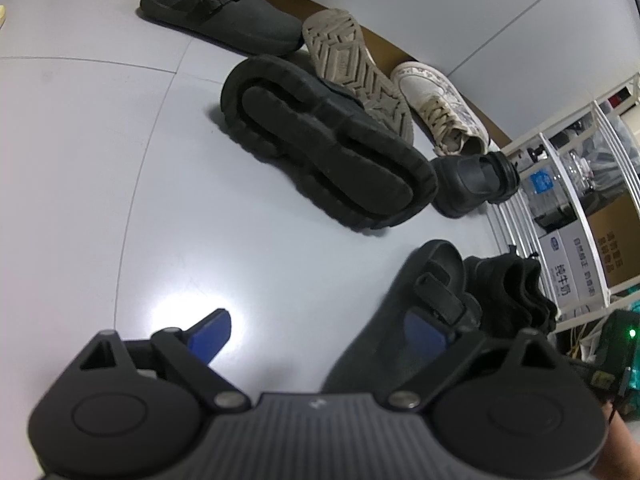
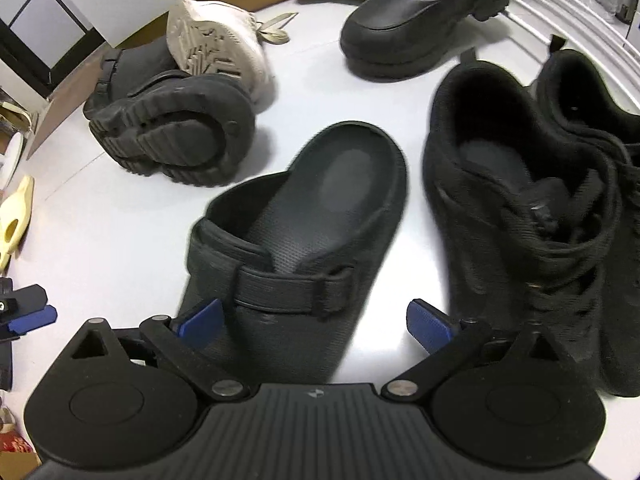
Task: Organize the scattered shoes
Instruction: 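Push the grey clog alongside the sneakers and align it with the right tool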
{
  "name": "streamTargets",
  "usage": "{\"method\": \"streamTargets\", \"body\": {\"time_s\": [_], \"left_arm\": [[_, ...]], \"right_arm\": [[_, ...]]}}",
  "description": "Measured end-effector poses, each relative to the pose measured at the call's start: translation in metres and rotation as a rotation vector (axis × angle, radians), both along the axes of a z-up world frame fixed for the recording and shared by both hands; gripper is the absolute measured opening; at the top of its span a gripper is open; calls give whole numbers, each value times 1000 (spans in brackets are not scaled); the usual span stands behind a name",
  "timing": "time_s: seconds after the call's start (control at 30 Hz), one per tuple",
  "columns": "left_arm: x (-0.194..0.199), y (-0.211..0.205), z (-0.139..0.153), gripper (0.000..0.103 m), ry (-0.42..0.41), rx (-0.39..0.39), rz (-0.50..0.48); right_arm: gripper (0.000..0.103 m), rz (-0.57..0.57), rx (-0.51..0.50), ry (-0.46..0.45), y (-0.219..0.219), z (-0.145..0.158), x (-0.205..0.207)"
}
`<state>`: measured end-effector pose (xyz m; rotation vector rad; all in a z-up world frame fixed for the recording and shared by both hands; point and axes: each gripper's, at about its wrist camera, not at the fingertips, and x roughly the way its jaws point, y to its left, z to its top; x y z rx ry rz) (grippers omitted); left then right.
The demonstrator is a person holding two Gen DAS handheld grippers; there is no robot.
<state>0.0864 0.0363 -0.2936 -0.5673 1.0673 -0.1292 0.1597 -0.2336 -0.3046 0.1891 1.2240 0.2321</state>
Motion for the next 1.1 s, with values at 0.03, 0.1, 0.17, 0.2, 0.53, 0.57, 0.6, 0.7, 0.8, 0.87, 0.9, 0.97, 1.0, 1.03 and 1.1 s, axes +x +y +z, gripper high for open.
{"method": "streamTargets", "body": {"time_s": [0.03, 0.1, 0.17, 0.2, 0.53, 0.57, 0.6, 0.7, 0.8, 0.87, 0.9, 0.97, 1.0, 1.03, 1.1], "left_arm": [[0, 0, 0, 95, 0, -1, -1], [-1, 0, 0, 95, 0, -2, -2], [-1, 0, 0, 95, 2, -3, -3], [-1, 0, 0, 95, 2, -3, -4], [-2, 2, -2, 95, 16, -4, -2], [-2, 2, -2, 95, 15, -2, -2], [-2, 3, -2, 95, 15, -1, -3], [-3, 3, -3, 95, 20, 1, 0], [-3, 2, -3, 95, 26, -2, -1], [-3, 2, -3, 95, 24, 0, -3], [-3, 2, -3, 95, 24, 0, -3], [-2, 3, -3, 95, 27, -1, 1], [-2, 3, -3, 95, 27, -1, 1], [-2, 2, -3, 95, 27, 0, -1], [-2, 2, -3, 95, 25, 4, -4]], "right_arm": [[102, 4, 0, -1, 4, -1, 1], [103, 11, -1, -3, 13, -2, 3], [103, 18, -2, -5, 21, -3, 5], [103, 21, -2, -6, 25, -4, 6], [103, 7, -69, -33, 41, 1, 17], [103, 16, -71, -39, 42, 0, 17], [103, 23, -68, -41, 41, -1, 18], [103, 44, -49, -42, 37, -2, 18], [103, 61, -17, -23, 26, -6, 18], [103, 78, -12, -19, 20, -8, 17], [103, 84, -14, -19, 20, -8, 17], [103, 125, -30, -22, 16, -7, 17], [103, 145, -37, -24, 15, -7, 17], [103, 162, -53, -20, 12, -6, 17], [103, 177, -85, -21, 7, -4, 16]]}}
